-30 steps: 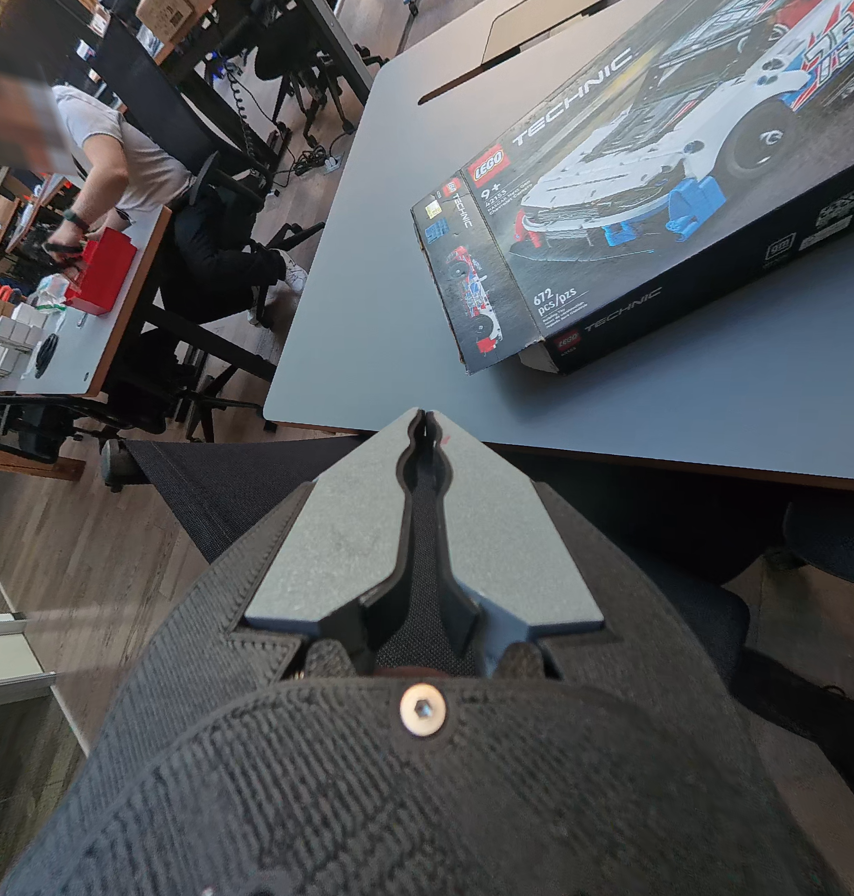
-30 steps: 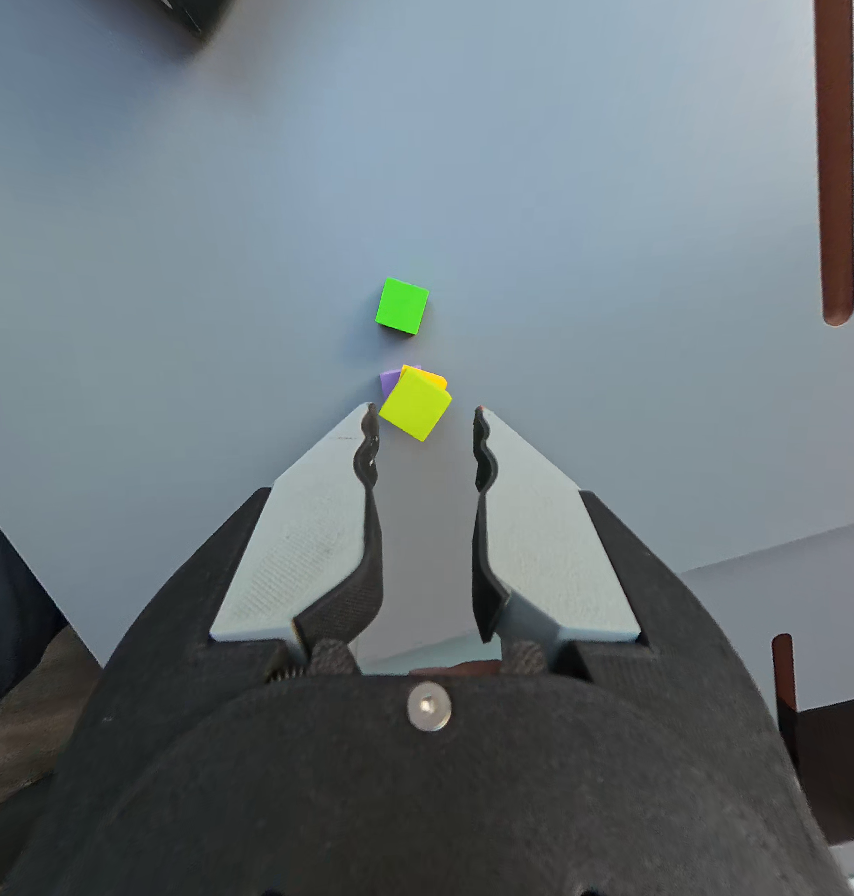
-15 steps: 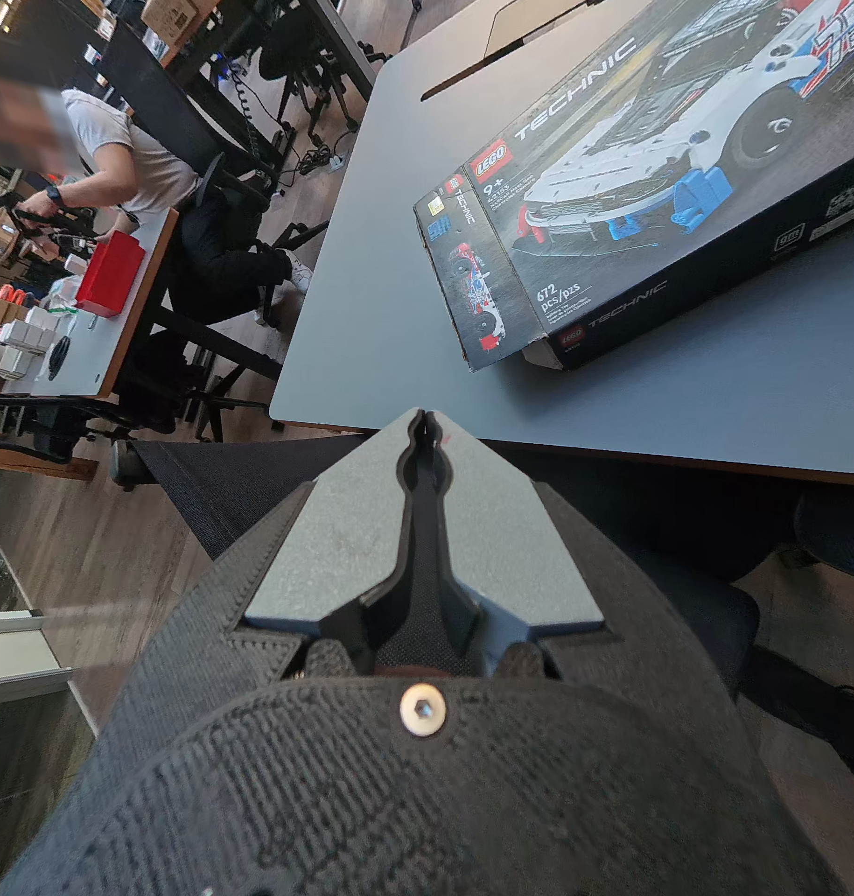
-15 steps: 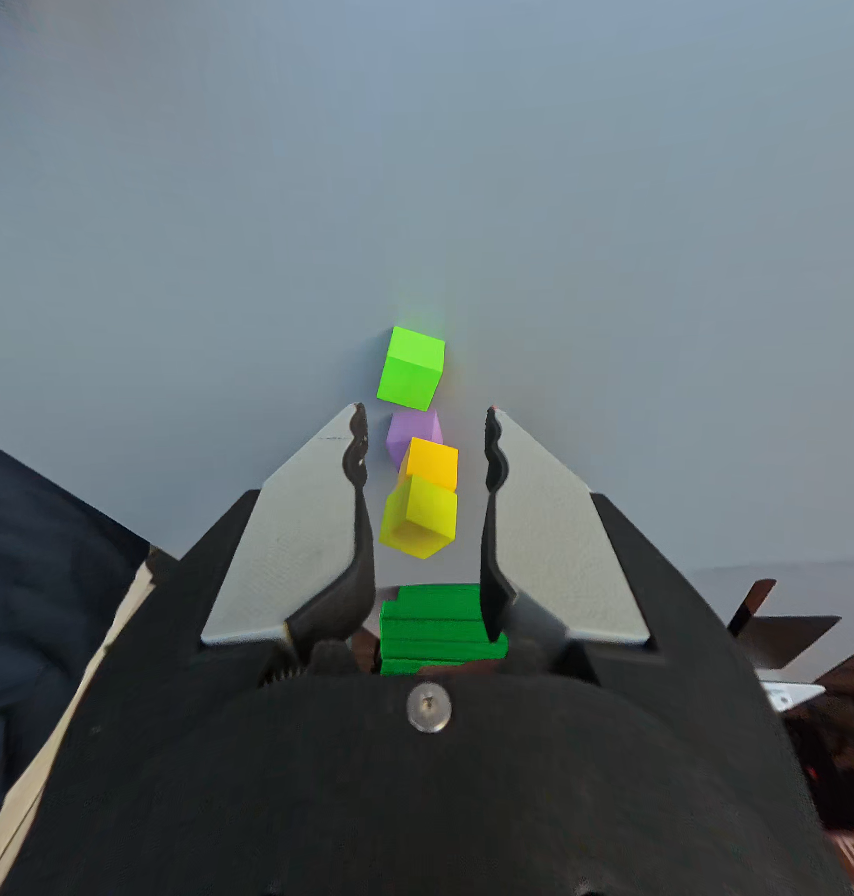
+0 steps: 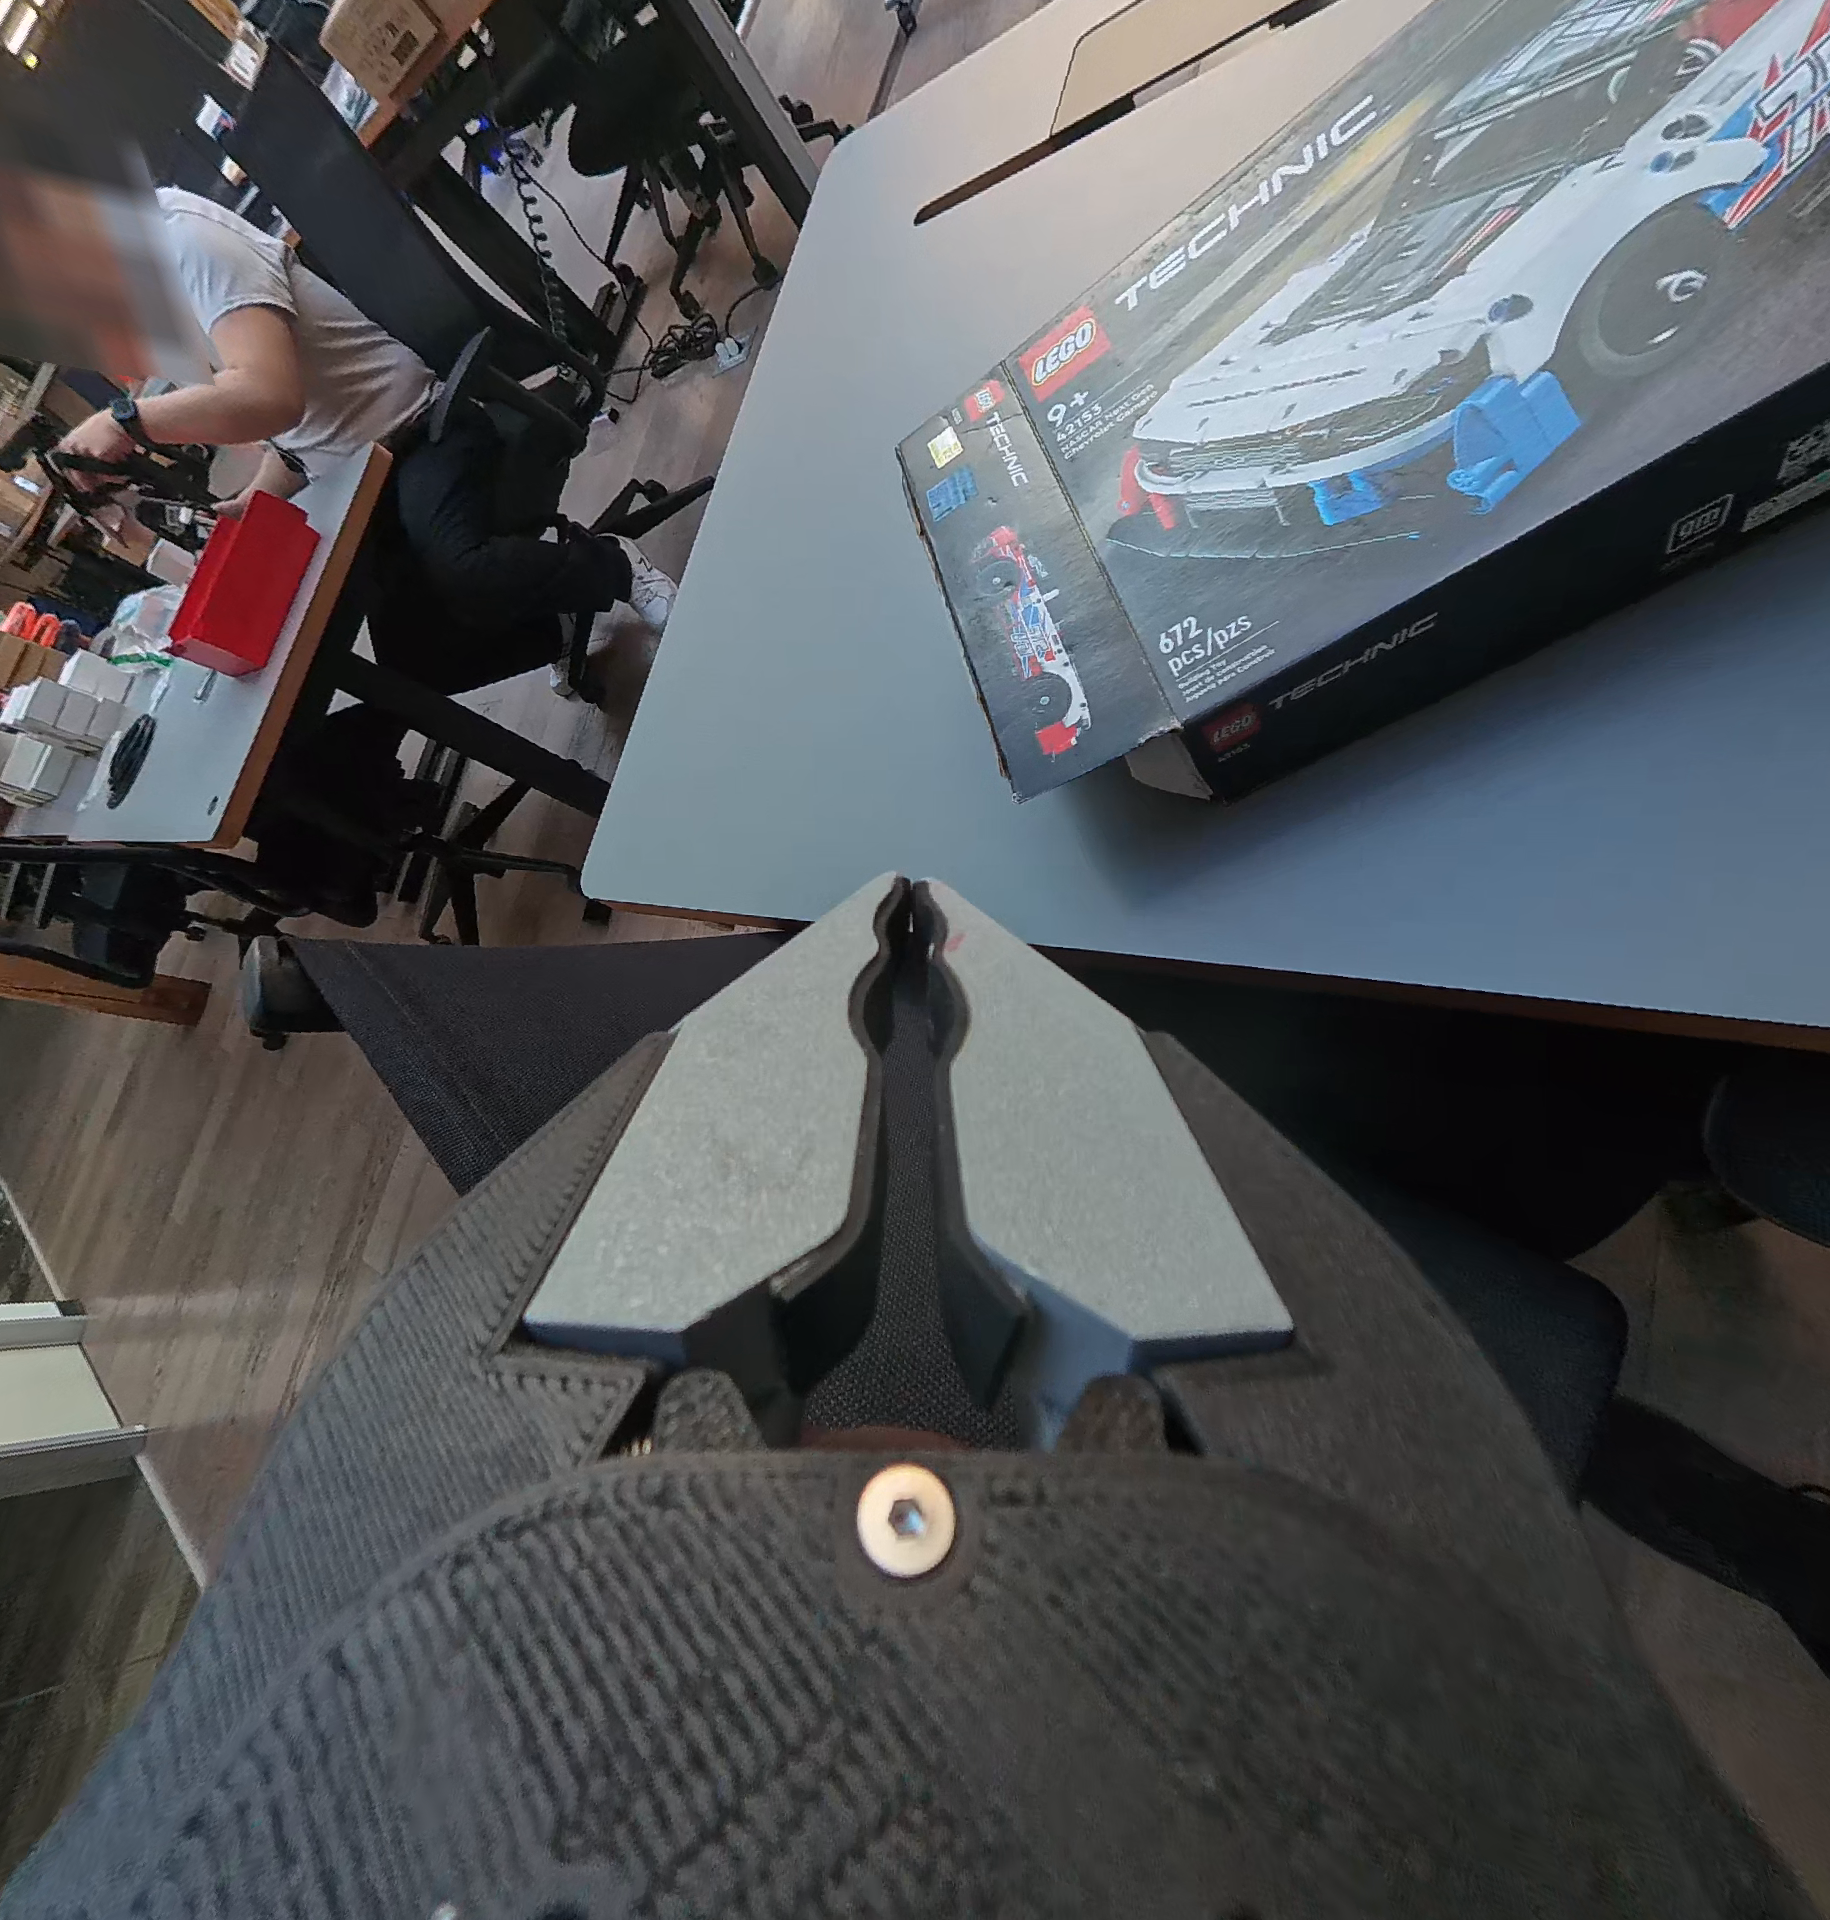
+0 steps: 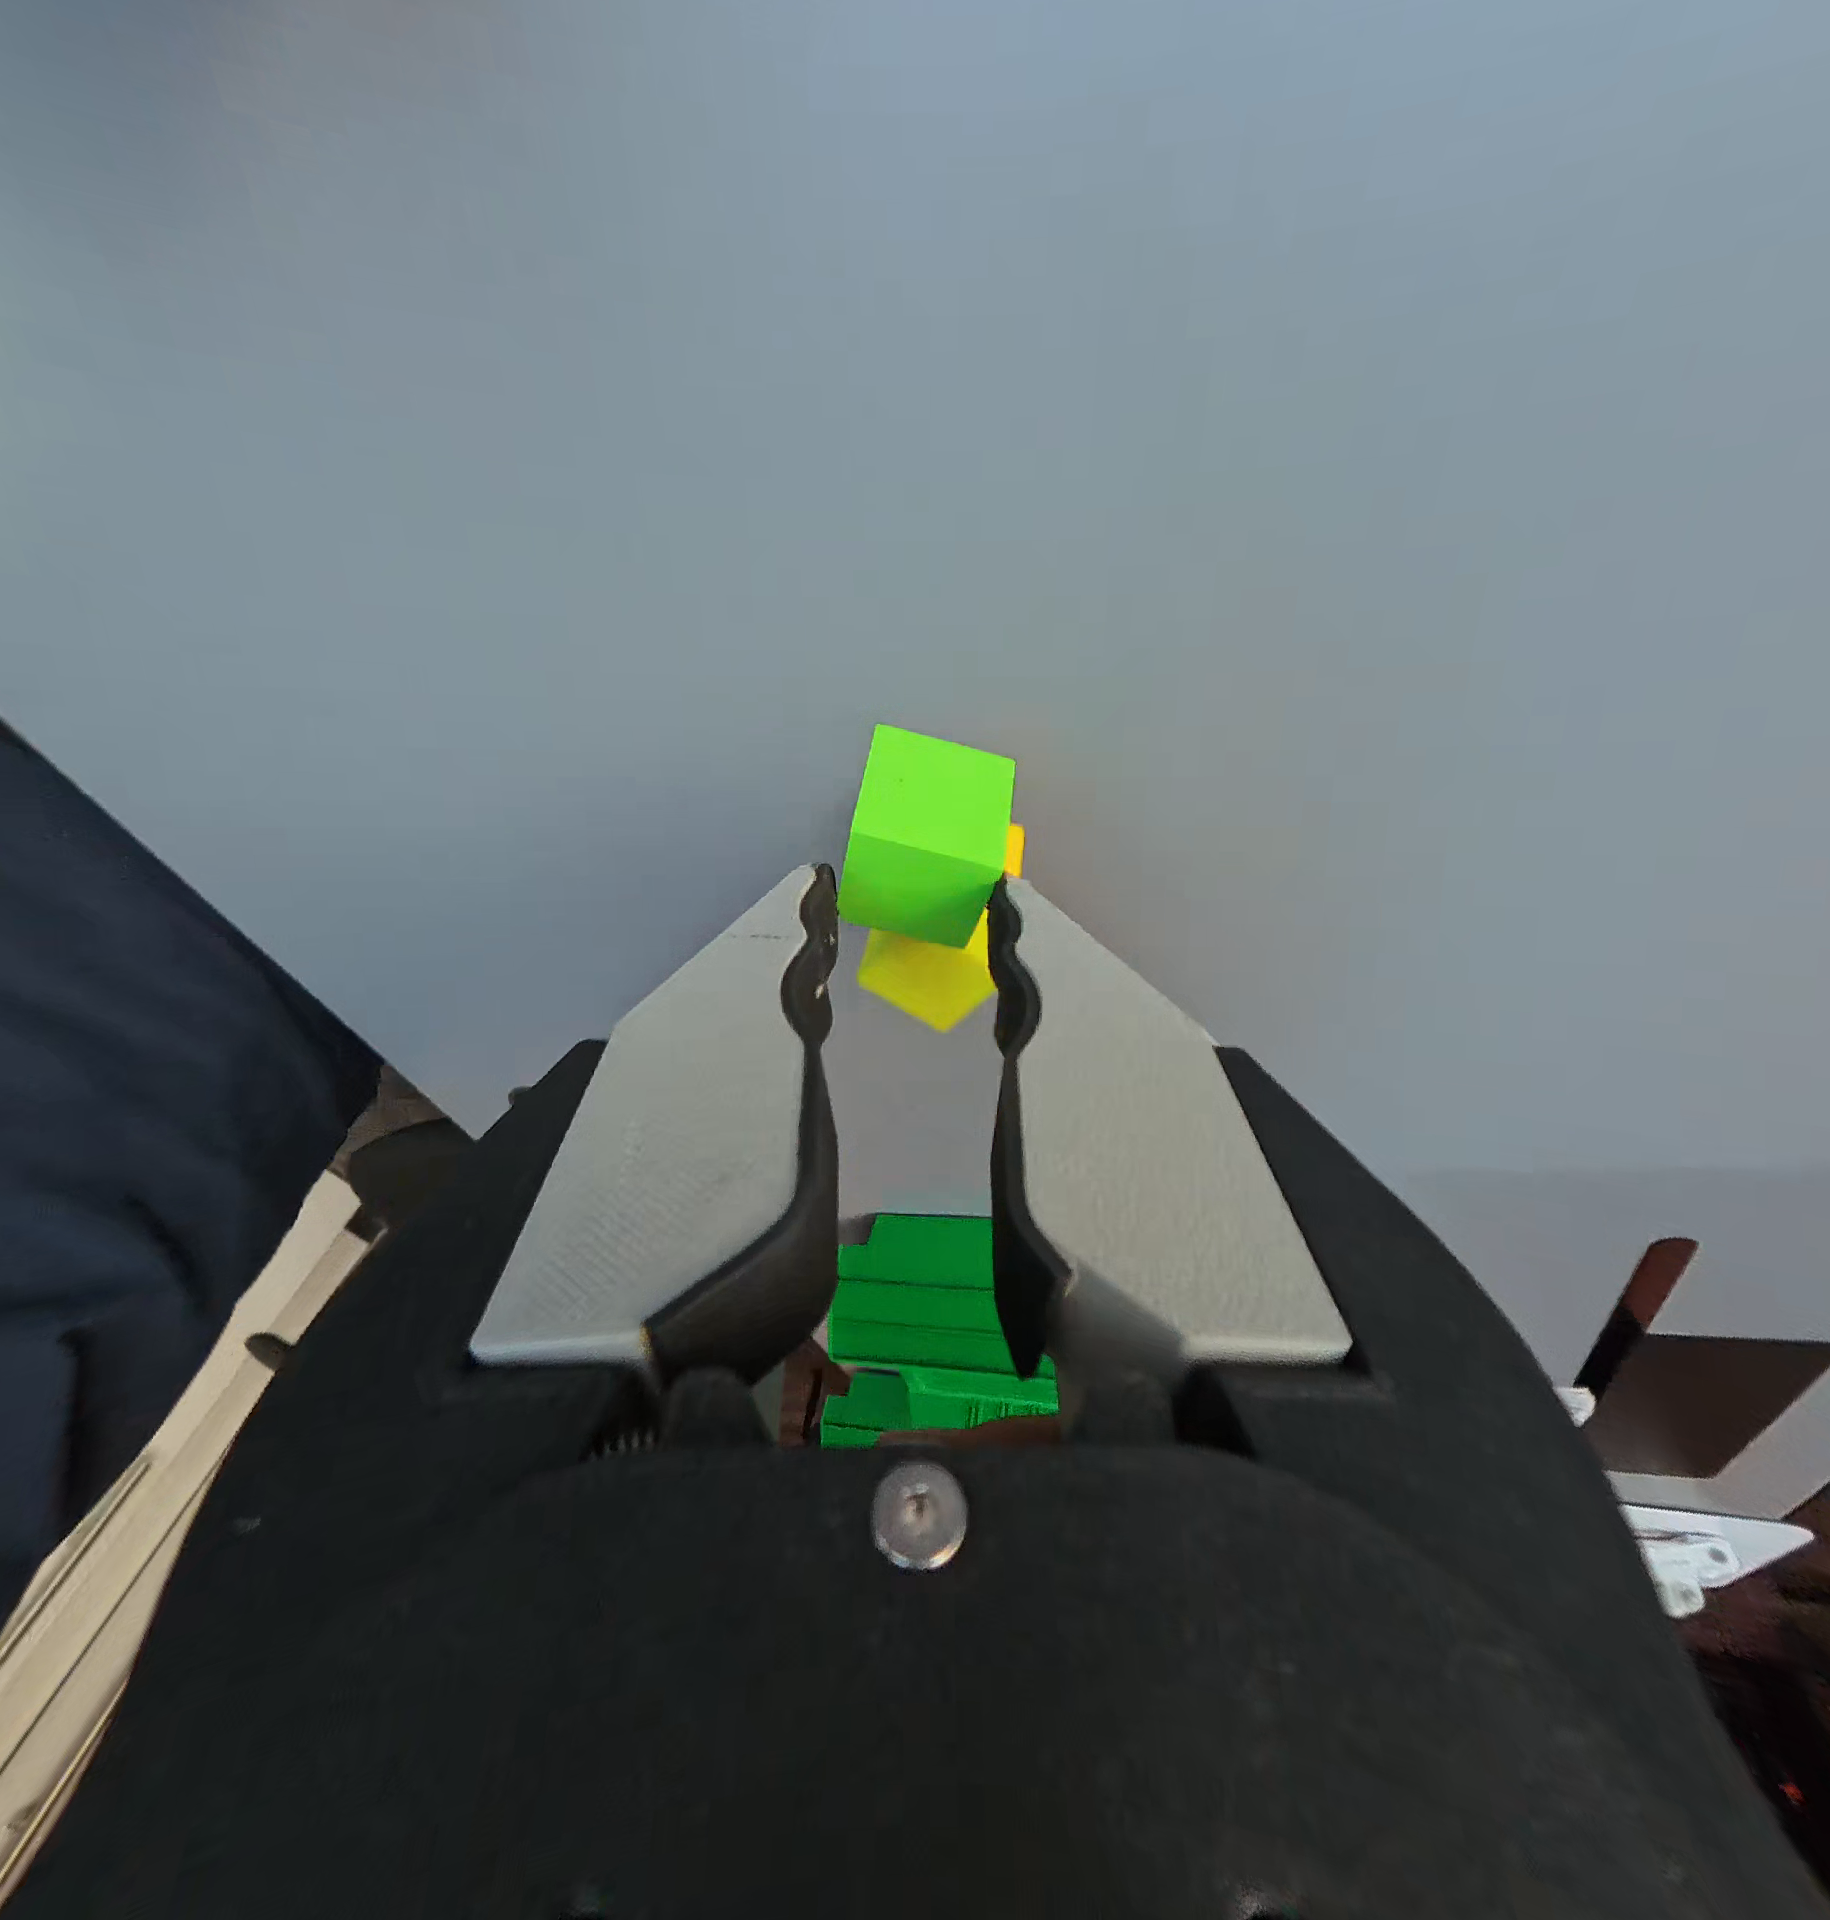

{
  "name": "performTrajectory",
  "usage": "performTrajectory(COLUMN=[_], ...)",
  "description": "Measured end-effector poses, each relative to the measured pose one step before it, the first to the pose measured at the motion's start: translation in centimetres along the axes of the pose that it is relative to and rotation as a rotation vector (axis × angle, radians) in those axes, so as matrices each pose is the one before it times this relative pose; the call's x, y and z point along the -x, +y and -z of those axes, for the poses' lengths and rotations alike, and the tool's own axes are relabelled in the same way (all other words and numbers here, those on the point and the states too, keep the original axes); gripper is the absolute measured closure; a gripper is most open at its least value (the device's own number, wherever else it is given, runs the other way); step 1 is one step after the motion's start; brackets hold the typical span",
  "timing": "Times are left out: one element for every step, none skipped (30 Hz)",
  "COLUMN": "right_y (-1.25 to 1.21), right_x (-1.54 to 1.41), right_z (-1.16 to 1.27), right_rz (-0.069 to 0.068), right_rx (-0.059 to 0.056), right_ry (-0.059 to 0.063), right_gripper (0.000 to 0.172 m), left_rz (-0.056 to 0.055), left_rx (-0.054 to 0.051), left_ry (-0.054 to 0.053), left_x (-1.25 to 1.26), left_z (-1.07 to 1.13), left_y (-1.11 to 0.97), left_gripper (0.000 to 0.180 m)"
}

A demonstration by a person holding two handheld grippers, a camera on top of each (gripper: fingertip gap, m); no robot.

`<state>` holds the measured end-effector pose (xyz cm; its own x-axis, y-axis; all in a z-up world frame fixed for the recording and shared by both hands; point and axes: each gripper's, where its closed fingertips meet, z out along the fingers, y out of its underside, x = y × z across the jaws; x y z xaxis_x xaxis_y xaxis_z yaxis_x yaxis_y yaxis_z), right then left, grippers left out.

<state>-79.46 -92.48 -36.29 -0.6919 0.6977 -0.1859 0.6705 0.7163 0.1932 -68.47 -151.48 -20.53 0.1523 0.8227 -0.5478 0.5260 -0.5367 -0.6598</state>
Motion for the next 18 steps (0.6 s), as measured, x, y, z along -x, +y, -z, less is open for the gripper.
performTrajectory(right_y=[0.737,0.819,0.902,0.868,0.671,0.455,0.312,0.277,0.317,0.249,0.039,-0.118,-0.180,-0.177,-0.113,-0.028,0.025,0.045], right_x=[-0.026,-0.037,-0.130,-0.147,-0.039,0.108,0.133,0.047,-0.022,-0.016,0.043,0.113,0.153,0.143,0.141,0.001,-0.099,-0.103], right_z=[0.973,0.794,0.579,0.339,0.106,-0.125,-0.355,-0.533,-0.595,-0.549,-0.438,-0.306,-0.207,-0.136,-0.061,0.011,0.079,0.110], right_rz=[-0.0050,-0.0049,-0.0081,-0.0091,-0.0045,0.0017,0.0047,0.0026,-0.0011,-0.0014,0.0008,0.0018,0.0008,0.0014,0.0012,0.0006,0.0005,0.0012], right_rx=[-0.0175,-0.0084,0.0029,0.0085,0.0061,0.0034,0.0053,0.0120,0.0212,0.0196,0.0056,-0.0033,-0.0064,-0.0047,-0.0010,0.0028,0.0052,0.0056], right_ry=[-0.0045,-0.0058,0.0002,0.0041,0.0020,-0.0024,-0.0033,0.0001,0.0025,0.0031,0.0018,-0.0026,-0.0049,-0.0054,-0.0054,0.0009,0.0074,0.0072], right_gripper=[0.145,0.145,0.145,0.145,0.145,0.145,0.145,0.145,0.145,0.145,0.145,0.145,0.145,0.145,0.145,0.145,0.145,0.145], left_rz=[-0.0017,-0.0011,-0.0006,-0.0007,-0.0009,-0.0002,0.0004,0.0004,-0.0005,-0.0022,-0.0037,-0.0047,-0.0044,-0.0033,-0.0016,-0.0001,0.0007,0.0007], left_rx=[0.0018,0.0013,0.0004,0.0012,0.0017,0.0009,0.0005,0.0012,0.0020,0.0021,0.0023,0.0016,0.0009,0.0011,0.0012,0.0010,0.0010,0.0011], left_ry=[0.0020,0.0016,0.0017,0.0010,-0.0003,-0.0004,-0.0001,0.0003,0.0009,0.0016,0.0004,-0.0007,-0.0009,-0.0012,-0.0009,-0.0008,-0.0002,-0.0005], left_x=[-0.045,-0.029,-0.033,-0.019,-0.004,0.011,0.002,-0.002,-0.017,-0.050,-0.045,-0.046,-0.035,-0.015,-0.008,0.006,0.002,0.021], left_z=[-0.024,-0.025,-0.010,-0.012,-0.022,-0.011,-0.013,-0.015,-0.013,-0.018,-0.017,-0.016,-0.002,-0.006,-0.012,0.002,-0.008,-0.013], left_y=[0.018,0.010,-0.015,0.007,0.015,0.001,-0.004,0.018,0.030,0.028,0.027,0.017,-0.001,0.019,0.019,0.020,0.021,0.015], left_gripper=[0.180,0.180,0.180,0.180,0.180,0.180,0.180,0.180,0.180,0.180,0.180,0.180,0.180,0.180,0.180,0.180,0.180,0.180])
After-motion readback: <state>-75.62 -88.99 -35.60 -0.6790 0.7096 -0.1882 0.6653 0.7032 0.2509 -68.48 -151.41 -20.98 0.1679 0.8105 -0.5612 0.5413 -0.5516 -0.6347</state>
